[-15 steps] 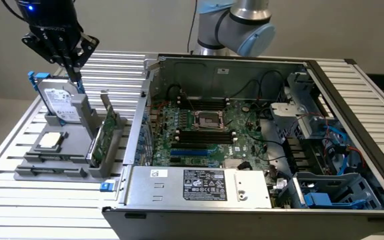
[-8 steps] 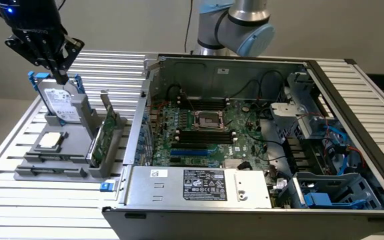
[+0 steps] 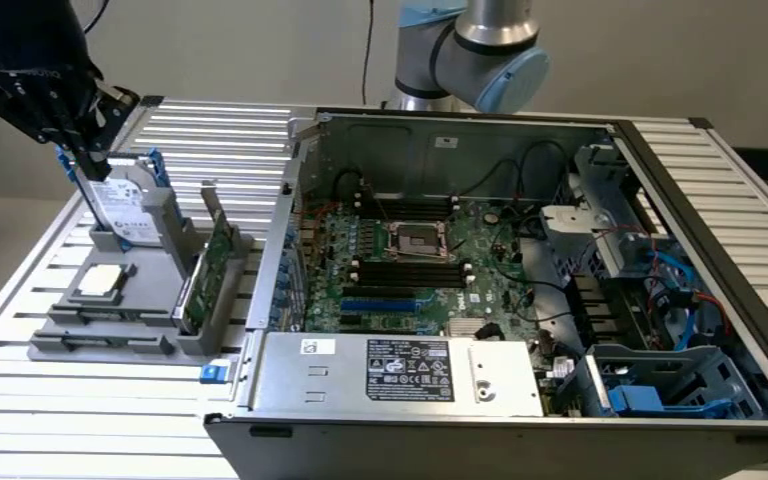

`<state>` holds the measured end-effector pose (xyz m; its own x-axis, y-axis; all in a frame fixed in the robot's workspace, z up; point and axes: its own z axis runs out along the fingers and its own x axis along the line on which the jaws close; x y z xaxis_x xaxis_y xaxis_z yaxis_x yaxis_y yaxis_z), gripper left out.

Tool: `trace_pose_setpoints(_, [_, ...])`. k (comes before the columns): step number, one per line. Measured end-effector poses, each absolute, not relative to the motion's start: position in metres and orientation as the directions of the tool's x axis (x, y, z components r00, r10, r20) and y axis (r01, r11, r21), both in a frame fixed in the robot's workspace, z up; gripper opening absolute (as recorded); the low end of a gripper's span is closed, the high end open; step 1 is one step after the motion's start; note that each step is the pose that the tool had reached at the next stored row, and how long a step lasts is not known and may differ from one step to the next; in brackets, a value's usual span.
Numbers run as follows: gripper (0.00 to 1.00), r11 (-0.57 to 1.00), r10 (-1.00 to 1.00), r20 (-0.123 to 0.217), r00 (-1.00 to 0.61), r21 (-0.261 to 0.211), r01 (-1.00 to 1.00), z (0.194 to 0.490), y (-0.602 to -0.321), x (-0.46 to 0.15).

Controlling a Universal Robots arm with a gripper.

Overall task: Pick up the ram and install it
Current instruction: 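Reach for the ram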

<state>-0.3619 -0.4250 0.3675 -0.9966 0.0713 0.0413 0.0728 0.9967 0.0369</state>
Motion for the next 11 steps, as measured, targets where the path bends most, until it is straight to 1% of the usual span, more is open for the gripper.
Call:
trace_pose_setpoints(5, [0.11, 0.997, 0.07, 0.041, -0.997, 0.037, 0.071, 0.367, -0.443, -0.365])
trace_pose_setpoints(11, [0.11, 0.998, 0.045, 0.041, -0.998, 0.037, 0.046, 0.365, -0.455, -0.366])
